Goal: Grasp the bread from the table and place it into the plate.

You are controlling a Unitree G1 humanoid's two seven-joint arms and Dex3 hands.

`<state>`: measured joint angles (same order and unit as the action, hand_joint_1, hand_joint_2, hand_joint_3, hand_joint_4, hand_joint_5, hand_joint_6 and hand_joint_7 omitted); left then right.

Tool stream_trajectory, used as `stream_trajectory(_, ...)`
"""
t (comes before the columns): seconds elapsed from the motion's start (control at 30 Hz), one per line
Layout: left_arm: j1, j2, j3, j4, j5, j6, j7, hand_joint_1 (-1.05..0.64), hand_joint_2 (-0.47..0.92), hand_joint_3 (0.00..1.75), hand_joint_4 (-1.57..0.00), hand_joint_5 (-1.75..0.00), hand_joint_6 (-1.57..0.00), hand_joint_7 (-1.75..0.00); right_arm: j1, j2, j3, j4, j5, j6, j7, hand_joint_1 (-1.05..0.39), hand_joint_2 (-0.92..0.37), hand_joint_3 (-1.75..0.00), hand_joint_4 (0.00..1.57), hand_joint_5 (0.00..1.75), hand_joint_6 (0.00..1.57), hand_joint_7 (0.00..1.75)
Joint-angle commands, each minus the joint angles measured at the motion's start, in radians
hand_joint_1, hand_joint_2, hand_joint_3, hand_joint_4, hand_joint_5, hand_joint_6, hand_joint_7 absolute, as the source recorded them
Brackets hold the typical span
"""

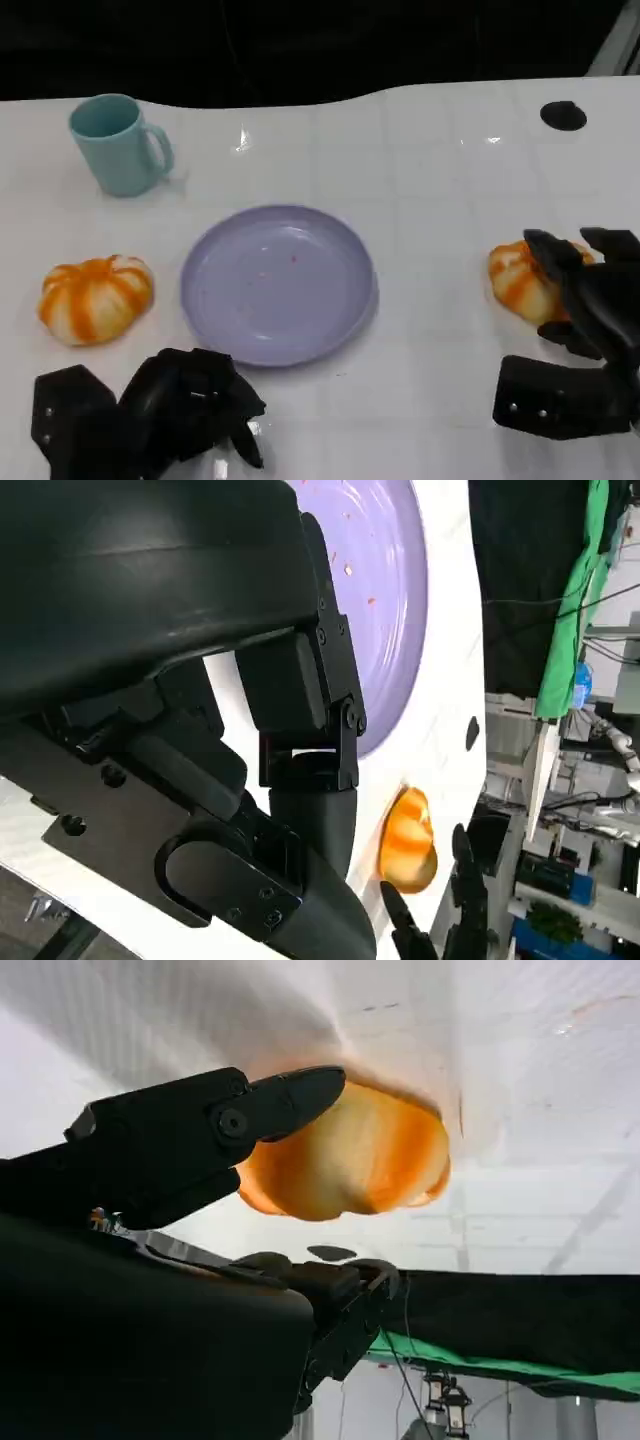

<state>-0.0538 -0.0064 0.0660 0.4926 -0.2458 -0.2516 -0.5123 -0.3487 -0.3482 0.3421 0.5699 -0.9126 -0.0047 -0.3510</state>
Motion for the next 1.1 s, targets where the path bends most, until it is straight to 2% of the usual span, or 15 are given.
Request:
stream_trajectory(0.03, 0.007, 0.013, 0.004, -0.008, 0.0, -0.005, 0.004, -1.05, 0.81, 0.01, -1.56, -0.86, -1.57, -0.53, -0.044, 0.001, 0.017, 0.074, 0.023, -0.006, -0.043, -0.38, -0.85, -0.01, 0.04, 0.46, 0.31, 0.02)
stream_trajectory(0.13, 0.009, 0.013, 0.002, -0.014, 0.004, -0.003, 0.01, -1.05, 0.81, 0.01, -1.56, -0.86, -1.57, -0.53, -0.07, -0.006, 0.034, 0.119, 0.033, -0.03, -0.056, -0.37, -0.86, -0.01, 0.18, 0.44, 0.41, 0.04)
stream_trajectory(0.2, 0.011, 0.012, 0.002, -0.017, 0.005, -0.002, 0.012, -1.05, 0.81, 0.01, -1.56, -0.86, -1.57, -0.53, -0.082, -0.01, 0.031, 0.146, 0.063, -0.075, -0.066, -0.3, -0.87, 0.0, 0.63, 0.37, 0.66, 0.07)
stream_trajectory(0.27, 0.013, 0.011, 0.003, -0.02, 0.001, 0.004, 0.011, -1.05, 0.8, 0.01, -1.56, -0.86, -1.57, -0.53, -0.09, -0.008, 0.019, 0.18, 0.099, -0.135, -0.102, -0.22, -0.88, 0.0, 0.98, 0.49, 0.95, 0.11)
stream_trajectory(0.3, 0.013, 0.01, 0.003, -0.021, -0.001, 0.005, 0.01, -1.05, 0.8, 0.01, -1.56, -0.86, -1.57, -0.53, -0.094, -0.008, 0.018, 0.193, 0.11, -0.153, -0.117, -0.2, -0.88, 0.0, 1.04, 0.57, 1.05, 0.12)
stream_trajectory(0.37, 0.013, 0.01, 0.003, -0.02, -0.001, 0.004, 0.009, -1.05, 0.8, 0.01, -1.56, -0.86, -1.57, -0.53, -0.101, -0.009, 0.024, 0.224, 0.117, -0.186, -0.163, -0.18, -0.88, 0.0, 1.03, 0.95, 1.21, 0.11)
stream_trajectory(0.4, 0.013, 0.01, 0.003, -0.021, -0.001, 0.004, 0.009, -1.05, 0.8, 0.01, -1.56, -0.86, -1.57, -0.53, -0.105, -0.01, 0.029, 0.239, 0.117, -0.2, -0.184, -0.15, -0.89, -0.01, 0.96, 1.42, 1.32, 0.17)
stream_trajectory(0.43, 0.012, 0.01, 0.004, -0.021, -0.002, 0.004, 0.008, -1.05, 0.8, 0.01, -1.56, -0.86, -1.57, -0.53, -0.107, -0.011, 0.034, 0.247, 0.116, -0.203, -0.19, -0.14, -0.9, -0.01, 0.94, 1.58, 1.36, 0.19)
stream_trajectory(0.53, 0.014, 0.009, 0.004, -0.025, -0.004, 0.009, 0.007, -1.05, 0.8, 0.0, -1.56, -0.86, -1.57, -0.53, -0.113, -0.015, 0.045, 0.26, 0.11, -0.196, -0.191, -0.17, -0.9, -0.01, 0.91, 1.73, 1.29, 0.16)
stream_trajectory(0.57, 0.014, 0.008, 0.004, -0.027, -0.005, 0.012, 0.008, -1.05, 0.8, 0.0, -1.56, -0.86, -1.57, -0.53, -0.115, -0.015, 0.048, 0.263, 0.107, -0.192, -0.194, -0.16, -0.9, -0.02, 0.89, 1.74, 1.21, 0.4)
stream_trajectory(0.6, 0.015, 0.008, 0.004, -0.029, -0.006, 0.015, 0.008, -1.05, 0.8, 0.0, -1.56, -0.86, -1.57, -0.53, -0.117, -0.016, 0.051, 0.266, 0.106, -0.189, -0.197, -0.16, -0.9, -0.02, 0.88, 1.74, 0.91, 1.08)
stream_trajectory(0.63, 0.015, 0.007, 0.004, -0.03, -0.006, 0.017, 0.009, -1.05, 0.79, 0.0, -1.56, -0.86, -1.57, -0.53, -0.119, -0.016, 0.052, 0.269, 0.106, -0.187, -0.2, -0.17, -0.9, -0.02, 0.88, 1.74, 0.8, 1.35)
stream_trajectory(0.67, 0.015, 0.007, 0.003, -0.032, -0.005, 0.019, 0.011, -1.05, 0.79, 0.0, -1.56, -0.86, -1.57, -0.53, -0.12, -0.016, 0.053, 0.271, 0.107, -0.186, -0.204, -0.17, -0.9, -0.02, 0.89, 1.75, 0.75, 1.46)
stream_trajectory(0.73, 0.015, 0.006, 0.002, -0.035, -0.002, 0.021, 0.013, -1.05, 0.8, 0.0, -1.55, -0.86, -1.57, -0.53, -0.123, -0.016, 0.055, 0.276, 0.108, -0.184, -0.21, -0.17, -0.91, -0.03, 0.88, 1.75, 0.71, 1.57)
stream_trajectory(1.1, 0.014, 0.006, 0.003, -0.032, -0.002, 0.014, 0.008, -1.05, 0.79, 0.0, -1.56, -0.85, -1.57, -0.53, -0.127, -0.017, 0.051, 0.282, 0.128, -0.236, -0.294, -0.16, -0.91, -0.06, 0.9, 1.75, 0.67, 1.74)
